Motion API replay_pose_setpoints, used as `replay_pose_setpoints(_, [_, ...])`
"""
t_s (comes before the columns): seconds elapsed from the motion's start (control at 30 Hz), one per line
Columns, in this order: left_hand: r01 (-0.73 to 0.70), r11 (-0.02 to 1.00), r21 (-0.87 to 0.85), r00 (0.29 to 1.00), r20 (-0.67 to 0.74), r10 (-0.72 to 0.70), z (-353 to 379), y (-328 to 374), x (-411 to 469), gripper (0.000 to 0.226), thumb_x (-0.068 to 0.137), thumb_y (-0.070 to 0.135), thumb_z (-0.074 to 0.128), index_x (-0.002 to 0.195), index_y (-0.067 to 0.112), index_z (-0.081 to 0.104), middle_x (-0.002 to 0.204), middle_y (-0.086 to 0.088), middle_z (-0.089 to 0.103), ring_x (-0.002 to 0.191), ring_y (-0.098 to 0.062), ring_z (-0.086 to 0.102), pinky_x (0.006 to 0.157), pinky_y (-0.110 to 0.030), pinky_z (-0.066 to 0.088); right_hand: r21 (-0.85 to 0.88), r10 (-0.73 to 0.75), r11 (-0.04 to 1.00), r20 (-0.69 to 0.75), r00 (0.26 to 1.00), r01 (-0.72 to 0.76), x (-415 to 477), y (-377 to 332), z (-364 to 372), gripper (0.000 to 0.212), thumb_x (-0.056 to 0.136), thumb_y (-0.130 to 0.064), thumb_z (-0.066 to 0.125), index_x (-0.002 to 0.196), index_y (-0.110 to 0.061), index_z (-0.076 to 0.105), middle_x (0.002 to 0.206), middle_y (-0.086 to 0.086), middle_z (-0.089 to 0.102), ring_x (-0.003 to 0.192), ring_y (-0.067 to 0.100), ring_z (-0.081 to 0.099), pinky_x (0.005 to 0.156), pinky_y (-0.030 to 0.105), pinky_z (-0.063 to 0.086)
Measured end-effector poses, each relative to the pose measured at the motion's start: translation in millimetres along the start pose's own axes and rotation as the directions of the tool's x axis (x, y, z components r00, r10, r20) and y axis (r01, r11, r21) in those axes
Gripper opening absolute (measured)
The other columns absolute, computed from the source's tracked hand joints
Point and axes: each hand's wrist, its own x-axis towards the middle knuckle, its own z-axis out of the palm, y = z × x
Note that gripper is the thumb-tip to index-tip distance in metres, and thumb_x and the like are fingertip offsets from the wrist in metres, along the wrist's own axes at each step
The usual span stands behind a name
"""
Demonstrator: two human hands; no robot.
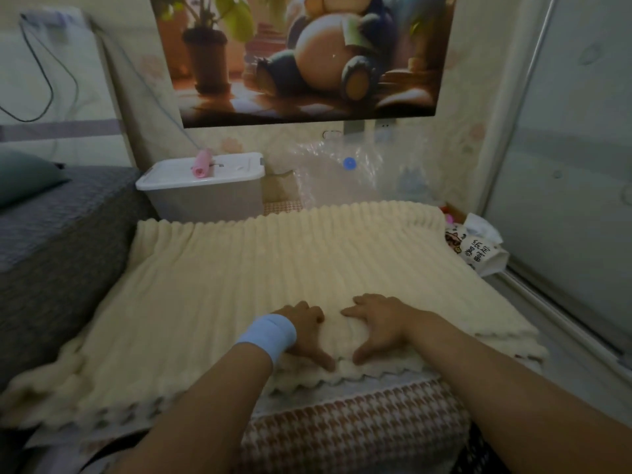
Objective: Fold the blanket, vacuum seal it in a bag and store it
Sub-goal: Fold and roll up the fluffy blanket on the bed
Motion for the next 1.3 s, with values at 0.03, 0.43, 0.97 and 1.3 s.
replay_pose_setpoints(0.03, [-0.005, 0.999, 0.038, 1.000, 0.007, 0.005, 3.8, 1.6, 1.0, 0.112, 0.057, 0.076, 0.070, 0.147, 0.030, 0.021, 0.146, -0.003, 0.030, 0.130, -0.032, 0.040, 0.104, -0.051, 0.039, -0.026, -0.011, 1.000, 0.007, 1.000, 0.011, -1.3, 2.1, 3.1, 0.109, 0.068, -0.074, 0.071, 0.156, -0.038, 0.017, 0.166, 0.001, 0.009, 0.151, 0.023, 0.010, 0.121, 0.042, 0.013])
replay_pose_setpoints(0.43, [-0.090, 0.983, -0.161, 0.996, -0.008, 0.090, -49.7, -14.0, 52.1, 0.035, 0.095, 0.041, 0.048, 0.121, 0.020, 0.056, 0.126, -0.003, 0.058, 0.117, -0.025, 0.054, 0.098, -0.031, 0.039, 0.275, -0.049, 0.960, -0.005, 0.999, 0.048, 54.0, 31.5, -30.6, 0.058, 0.085, -0.055, 0.043, 0.133, -0.024, 0.056, 0.137, 0.000, 0.056, 0.122, 0.022, 0.052, 0.104, 0.040, 0.041])
replay_pose_setpoints(0.97, [-0.158, 0.978, 0.138, 0.987, 0.040, 0.154, -20.0, 69.6, -1.7, 0.089, 0.066, 0.078, 0.061, 0.137, 0.029, 0.042, 0.132, -0.001, 0.046, 0.117, -0.027, 0.050, 0.096, -0.043, 0.044, -0.116, -0.115, 0.988, -0.114, 0.987, 0.102, -28.5, 27.2, 29.0, 0.071, 0.076, -0.072, 0.058, 0.136, -0.035, 0.045, 0.107, -0.001, 0.043, 0.092, 0.020, 0.049, 0.072, 0.032, 0.039])
replay_pose_setpoints(1.3, [-0.062, 0.995, 0.082, 0.976, -0.204, 0.078, -28.1, 82.3, 0.6, 0.040, 0.090, 0.045, 0.048, 0.116, 0.016, 0.058, 0.119, -0.007, 0.062, 0.104, -0.028, 0.060, 0.089, -0.036, 0.048, -0.030, -0.062, 0.998, -0.456, 0.888, 0.054, -37.9, 36.6, 15.4, 0.035, 0.097, -0.049, 0.038, 0.098, -0.021, 0.060, 0.094, 0.004, 0.066, 0.085, 0.027, 0.061, 0.065, 0.035, 0.042])
